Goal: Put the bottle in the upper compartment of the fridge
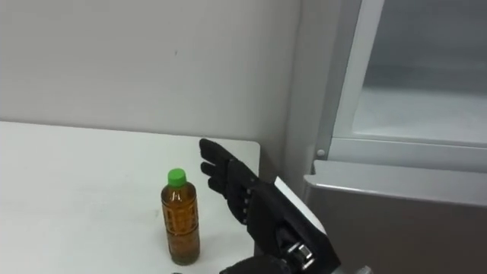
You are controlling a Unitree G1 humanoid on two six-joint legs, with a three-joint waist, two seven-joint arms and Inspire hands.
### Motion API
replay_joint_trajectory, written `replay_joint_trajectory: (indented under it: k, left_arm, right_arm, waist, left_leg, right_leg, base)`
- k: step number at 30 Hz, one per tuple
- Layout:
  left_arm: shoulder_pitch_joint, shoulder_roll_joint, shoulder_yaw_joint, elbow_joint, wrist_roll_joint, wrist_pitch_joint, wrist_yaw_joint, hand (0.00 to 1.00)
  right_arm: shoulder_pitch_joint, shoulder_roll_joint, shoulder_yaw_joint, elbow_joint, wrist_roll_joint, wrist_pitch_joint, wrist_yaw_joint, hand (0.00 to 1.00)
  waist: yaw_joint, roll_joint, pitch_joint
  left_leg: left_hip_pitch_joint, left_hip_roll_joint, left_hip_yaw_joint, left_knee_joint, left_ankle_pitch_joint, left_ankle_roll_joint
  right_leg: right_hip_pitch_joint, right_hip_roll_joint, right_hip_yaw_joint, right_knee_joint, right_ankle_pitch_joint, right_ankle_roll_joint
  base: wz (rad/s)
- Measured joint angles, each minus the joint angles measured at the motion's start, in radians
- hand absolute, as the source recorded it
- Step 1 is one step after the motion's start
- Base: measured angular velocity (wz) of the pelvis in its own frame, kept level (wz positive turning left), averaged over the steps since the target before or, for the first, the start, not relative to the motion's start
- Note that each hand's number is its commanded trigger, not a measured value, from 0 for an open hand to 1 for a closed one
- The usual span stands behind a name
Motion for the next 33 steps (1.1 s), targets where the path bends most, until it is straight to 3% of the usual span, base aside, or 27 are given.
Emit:
replay_joint_trajectory:
  k: [7,14,20,26,33]
  left_arm:
    - [0.0,-0.001,-0.005,-0.004,0.001,0.02,-0.005,0.0]
    - [0.005,-0.001,-0.005,-0.006,0.042,0.035,-0.002,0.0]
    - [0.001,-0.002,-0.006,-0.008,0.068,0.049,-0.001,0.0]
    - [0.011,-0.004,-0.026,-0.014,0.087,0.059,-0.003,0.0]
    - [0.019,-0.02,-0.027,-0.012,0.129,0.071,-0.004,0.0]
  right_arm:
    - [0.0,0.007,0.01,0.007,0.007,0.0,-0.016,0.0]
    - [-0.006,0.015,0.059,0.033,0.026,0.001,-0.096,0.0]
    - [-0.046,0.016,0.086,0.105,0.032,0.0,-0.175,0.0]
    - [-0.06,0.015,0.094,0.151,0.033,-0.004,-0.261,0.0]
    - [-0.068,0.013,0.086,0.17,-0.007,-0.014,-0.372,0.0]
  waist:
    - [0.019,0.002,-0.0012]
    - [0.034,0.002,-0.0096]
    - [0.041,0.005,-0.0076]
    - [0.049,0.023,0.0034]
    - [0.047,0.033,0.0023]
  left_leg:
    - [-0.002,-0.002,-0.007,0.005,-0.002,0.003]
    - [0.003,-0.003,-0.02,0.008,-0.002,0.004]
    - [0.001,-0.003,-0.038,0.015,-0.002,0.004]
    - [-0.01,-0.003,-0.053,0.022,-0.002,0.005]
    - [-0.033,-0.018,-0.087,0.034,0.0,0.007]
  right_leg:
    - [0.008,0.0,-0.012,0.0,0.005,0.0]
    - [0.021,-0.001,-0.024,-0.001,0.006,0.002]
    - [0.032,-0.005,-0.037,-0.002,0.006,0.002]
    - [0.03,-0.009,-0.055,-0.003,0.006,0.003]
    - [0.026,-0.016,-0.075,-0.007,0.002,0.008]
  base:
    - [0.05]
    - [0.05]
    - [0.09]
    - [0.08]
    - [0.13]
